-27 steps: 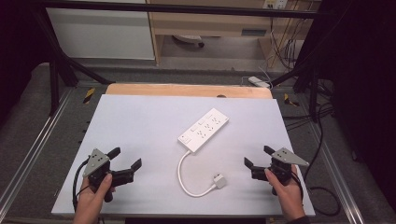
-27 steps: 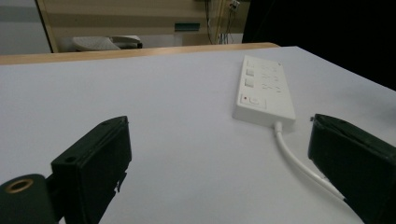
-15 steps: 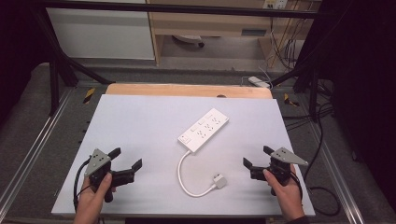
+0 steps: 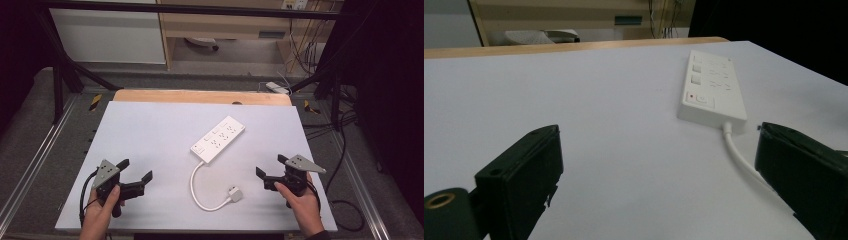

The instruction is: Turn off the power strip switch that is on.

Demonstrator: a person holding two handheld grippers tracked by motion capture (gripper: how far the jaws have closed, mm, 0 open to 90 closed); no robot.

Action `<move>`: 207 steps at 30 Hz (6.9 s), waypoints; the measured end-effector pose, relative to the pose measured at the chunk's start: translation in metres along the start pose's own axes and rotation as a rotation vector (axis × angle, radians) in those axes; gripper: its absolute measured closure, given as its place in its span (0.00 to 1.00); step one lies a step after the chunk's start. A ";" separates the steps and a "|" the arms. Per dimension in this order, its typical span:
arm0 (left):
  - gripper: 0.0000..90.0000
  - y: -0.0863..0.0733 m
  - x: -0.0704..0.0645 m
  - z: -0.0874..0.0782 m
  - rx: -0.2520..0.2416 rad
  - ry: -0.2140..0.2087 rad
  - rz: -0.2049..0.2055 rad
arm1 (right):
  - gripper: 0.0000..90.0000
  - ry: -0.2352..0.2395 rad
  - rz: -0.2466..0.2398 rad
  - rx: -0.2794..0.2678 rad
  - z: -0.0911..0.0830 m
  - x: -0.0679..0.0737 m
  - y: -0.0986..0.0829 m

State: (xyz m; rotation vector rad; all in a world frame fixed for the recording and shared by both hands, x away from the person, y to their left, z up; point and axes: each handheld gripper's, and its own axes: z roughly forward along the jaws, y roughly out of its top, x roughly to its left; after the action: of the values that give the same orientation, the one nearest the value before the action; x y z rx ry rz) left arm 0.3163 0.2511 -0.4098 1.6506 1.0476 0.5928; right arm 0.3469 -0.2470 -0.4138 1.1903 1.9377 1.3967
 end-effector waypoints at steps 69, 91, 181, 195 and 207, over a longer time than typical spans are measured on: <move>0.05 0.001 0.015 0.007 0.022 0.029 0.032 | 0.19 -0.039 -0.059 -0.013 0.120 0.002 0.152; 0.05 0.002 0.015 0.009 0.026 0.033 0.040 | 0.71 -0.039 -0.076 0.023 0.157 -0.004 0.139; 0.06 0.002 0.010 0.012 0.043 0.010 0.078 | 1.00 -0.098 -0.047 0.211 0.238 -0.011 0.072; 0.06 0.002 0.009 0.012 0.047 0.006 0.079 | 1.00 -0.091 -0.044 0.210 0.239 -0.013 0.071; 0.06 0.002 0.009 0.013 0.047 0.005 0.079 | 1.00 -0.092 -0.067 0.213 0.238 -0.012 0.070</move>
State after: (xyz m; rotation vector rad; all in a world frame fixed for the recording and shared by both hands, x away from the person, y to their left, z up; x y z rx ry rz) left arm 0.3315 0.2527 -0.4136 1.7389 1.0106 0.6286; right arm 0.5636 -0.1273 -0.4391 1.2475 2.0808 1.1039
